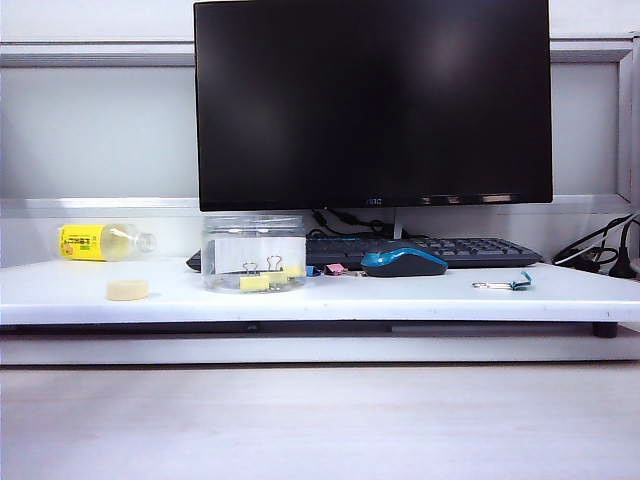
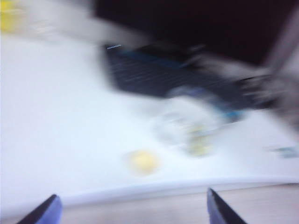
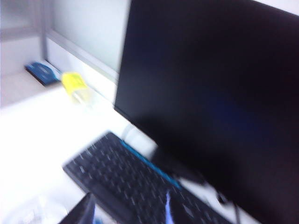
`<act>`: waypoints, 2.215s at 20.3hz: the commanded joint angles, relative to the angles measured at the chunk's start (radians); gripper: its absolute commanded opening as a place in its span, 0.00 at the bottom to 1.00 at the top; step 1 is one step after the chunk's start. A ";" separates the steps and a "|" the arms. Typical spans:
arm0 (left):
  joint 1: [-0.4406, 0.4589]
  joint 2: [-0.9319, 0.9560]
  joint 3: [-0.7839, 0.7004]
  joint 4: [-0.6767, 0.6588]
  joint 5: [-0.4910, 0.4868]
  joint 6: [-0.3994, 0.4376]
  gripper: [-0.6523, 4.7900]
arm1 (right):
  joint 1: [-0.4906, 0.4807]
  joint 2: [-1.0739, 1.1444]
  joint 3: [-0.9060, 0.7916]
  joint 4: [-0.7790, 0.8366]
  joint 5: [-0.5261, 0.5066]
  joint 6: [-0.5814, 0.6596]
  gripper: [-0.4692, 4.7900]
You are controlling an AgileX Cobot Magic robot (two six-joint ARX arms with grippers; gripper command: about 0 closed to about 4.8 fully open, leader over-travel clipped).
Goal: Pick up the clips with the largest number of clips of the same color on the table and place them in a round transparent plastic box.
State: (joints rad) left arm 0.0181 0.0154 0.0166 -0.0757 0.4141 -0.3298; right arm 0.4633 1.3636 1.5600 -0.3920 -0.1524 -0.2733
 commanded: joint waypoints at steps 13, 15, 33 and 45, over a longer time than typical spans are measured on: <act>-0.001 0.000 0.171 -0.110 -0.163 0.162 0.88 | -0.100 -0.455 -0.014 -0.288 0.040 0.005 0.41; -0.001 0.000 0.182 -0.114 -0.163 0.155 0.88 | -0.101 -0.572 -0.063 -0.321 0.109 0.004 0.41; -0.001 0.000 0.190 -0.118 -0.164 0.154 0.86 | -0.101 -1.337 -1.137 -0.072 0.261 0.086 0.41; -0.001 0.000 0.180 -0.133 -0.164 0.229 0.84 | -0.101 -1.337 -1.408 0.287 0.298 0.188 0.28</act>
State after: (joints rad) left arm 0.0181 0.0154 0.1986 -0.2073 0.2466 -0.1146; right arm 0.3626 0.0254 0.1589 -0.1192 0.1375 -0.0910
